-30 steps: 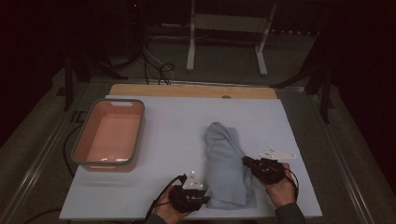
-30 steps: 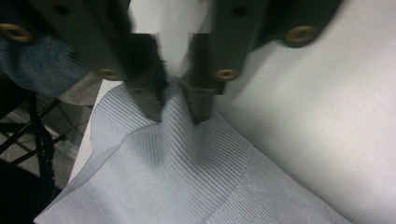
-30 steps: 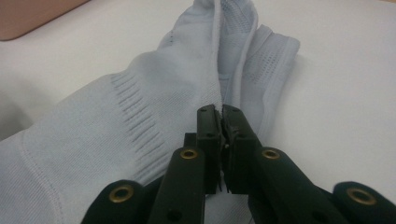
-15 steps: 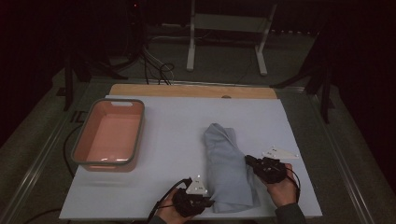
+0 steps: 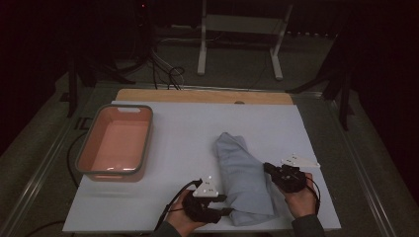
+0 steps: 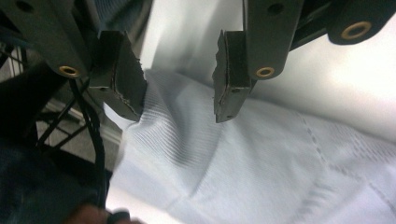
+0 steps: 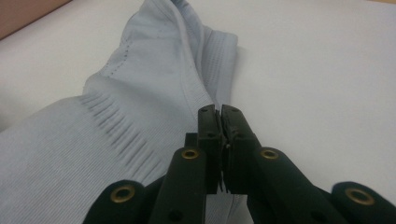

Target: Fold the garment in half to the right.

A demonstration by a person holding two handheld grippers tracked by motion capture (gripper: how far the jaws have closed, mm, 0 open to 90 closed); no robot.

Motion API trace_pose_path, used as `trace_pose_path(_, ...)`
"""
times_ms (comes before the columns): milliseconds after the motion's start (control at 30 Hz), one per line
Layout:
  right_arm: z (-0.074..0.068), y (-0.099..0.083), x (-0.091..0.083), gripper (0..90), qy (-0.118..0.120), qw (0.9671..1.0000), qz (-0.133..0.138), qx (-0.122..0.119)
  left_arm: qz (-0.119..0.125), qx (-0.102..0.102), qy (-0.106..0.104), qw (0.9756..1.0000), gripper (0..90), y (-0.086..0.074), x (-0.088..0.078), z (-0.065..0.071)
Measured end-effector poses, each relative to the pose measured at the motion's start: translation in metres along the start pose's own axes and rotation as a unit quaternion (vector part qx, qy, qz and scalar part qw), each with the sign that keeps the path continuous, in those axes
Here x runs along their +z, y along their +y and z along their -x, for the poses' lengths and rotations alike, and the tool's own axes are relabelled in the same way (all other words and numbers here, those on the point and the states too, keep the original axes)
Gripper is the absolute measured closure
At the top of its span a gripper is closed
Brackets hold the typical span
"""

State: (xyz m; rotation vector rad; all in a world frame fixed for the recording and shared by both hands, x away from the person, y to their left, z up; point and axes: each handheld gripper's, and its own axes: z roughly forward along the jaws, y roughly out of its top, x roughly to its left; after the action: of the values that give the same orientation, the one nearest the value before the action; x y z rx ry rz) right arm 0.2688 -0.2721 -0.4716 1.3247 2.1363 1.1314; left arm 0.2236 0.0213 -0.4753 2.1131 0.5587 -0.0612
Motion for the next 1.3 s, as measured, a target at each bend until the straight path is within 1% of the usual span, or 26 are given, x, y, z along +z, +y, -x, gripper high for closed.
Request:
trace_pose_path(33,0.0,0.0,0.0,87.2,0.0,1.0,0.0,0.0,0.0,0.0,0.0,1.0,54.2,0.0,0.0,0.0)
trace_pose_path(67,0.001,0.0,-0.001,87.2,-0.004,1.0,0.001,0.001,0.009,0.001,-0.005,0.9999,53.8,0.006,0.0,-0.003)
trace_pose_path(100,0.001,0.0,-0.001,87.2,-0.004,1.0,0.001,0.001,0.009,0.001,-0.005,0.9999,53.7,0.006,0.0,-0.003)
trace_pose_path(167,0.005,-0.001,-0.002,87.2,-0.004,1.0,0.002,0.005,0.016,0.005,-0.013,0.9998,53.0,0.012,-0.001,-0.005)
trace_pose_path(233,0.006,-0.001,-0.002,87.2,-0.006,1.0,0.002,0.007,0.019,0.006,-0.014,0.9997,52.1,0.013,-0.003,-0.004)
trace_pose_path(267,0.006,-0.001,-0.003,87.2,-0.005,1.0,0.003,0.008,0.023,0.004,-0.018,0.9996,52.1,0.013,-0.005,-0.005)
trace_pose_path(300,0.007,-0.001,-0.004,88.0,-0.008,0.9999,0.007,0.008,0.034,-0.001,-0.014,0.9993,51.5,0.014,-0.01,-0.006)
trace_pose_path(333,0.007,0.0,-0.004,88.1,-0.011,0.9999,0.008,0.008,0.034,-0.001,-0.014,0.9993,51.0,0.014,-0.01,-0.006)
trace_pose_path(400,0.008,0.0,-0.005,88.2,-0.011,0.9998,0.009,0.01,0.036,-0.006,-0.004,0.9993,51.1,0.016,-0.012,-0.009)
trace_pose_path(433,0.009,0.0,-0.005,88.6,-0.012,0.9998,0.009,0.013,0.036,-0.011,0.002,0.9993,51.2,0.018,-0.011,-0.012)
trace_pose_path(467,0.009,0.0,-0.005,88.6,-0.012,0.9998,0.009,0.013,0.036,-0.011,0.002,0.9993,51.3,0.018,-0.011,-0.012)
trace_pose_path(500,0.009,-0.001,-0.005,88.6,-0.01,0.9998,0.008,0.014,0.028,-0.01,0.003,0.9995,52.0,0.02,-0.003,-0.015)
trace_pose_path(533,0.009,-0.001,-0.005,88.6,-0.01,0.9998,0.008,0.014,0.028,-0.01,0.003,0.9995,52.5,0.02,-0.003,-0.015)
trace_pose_path(567,0.007,-0.001,-0.005,86.6,-0.004,0.9999,0.007,0.013,0.022,-0.007,0.006,0.9997,53.5,0.022,0.001,-0.016)
trace_pose_path(600,0.005,-0.001,-0.005,81.9,0.0,0.9999,0.004,0.013,0.013,-0.011,0.011,0.9998,54.2,0.023,0.011,-0.017)
trace_pose_path(667,0.001,-0.002,-0.007,69.4,0.003,0.9999,0.002,0.013,0.002,-0.012,0.014,0.9998,55.5,0.025,0.02,-0.019)
trace_pose_path(700,0.001,-0.002,-0.007,69.4,0.003,0.9999,0.002,0.013,0.002,-0.012,0.014,0.9998,55.8,0.025,0.02,-0.019)
trace_pose_path(733,-0.002,-0.005,-0.01,58.6,0.005,0.9998,-0.001,0.019,-0.007,-0.011,0.017,0.9998,56.4,0.025,0.028,-0.02)
trace_pose_path(800,-0.003,-0.008,-0.015,51.6,0.015,0.9995,-0.009,0.028,-0.008,-0.014,0.018,0.9997,57.0,0.025,0.034,-0.02)
trace_pose_path(900,-0.008,-0.014,-0.021,42.2,0.03,0.9988,-0.028,0.028,-0.011,-0.016,0.021,0.9996,57.6,0.025,0.038,-0.02)
trace_pose_path(933,-0.008,-0.014,-0.021,42.2,0.03,0.9988,-0.028,0.028,-0.011,-0.016,0.021,0.9996,57.7,0.025,0.038,-0.02)
trace_pose_path(1000,-0.013,-0.02,-0.023,36.5,0.044,0.9975,-0.044,0.033,-0.015,-0.016,0.024,0.9995,58.0,0.025,0.041,-0.02)
trace_pose_path(1033,-0.014,-0.022,-0.023,35.3,0.047,0.9971,-0.05,0.033,-0.019,-0.018,0.026,0.9993,58.0,0.024,0.043,-0.02)
trace_pose_path(1067,-0.014,-0.022,-0.023,35.3,0.047,0.9971,-0.05,0.033,-0.019,-0.018,0.026,0.9993,58.2,0.024,0.043,-0.02)
trace_pose_path(1133,-0.018,-0.027,-0.024,33.9,0.048,0.996,-0.069,0.03,-0.021,-0.019,0.026,0.9993,58.3,0.024,0.046,-0.021)
trace_pose_path(1300,-0.019,-0.032,-0.019,36.5,0.033,0.9943,-0.099,0.021,-0.018,-0.023,0.024,0.9993,58.1,0.023,0.047,-0.021)
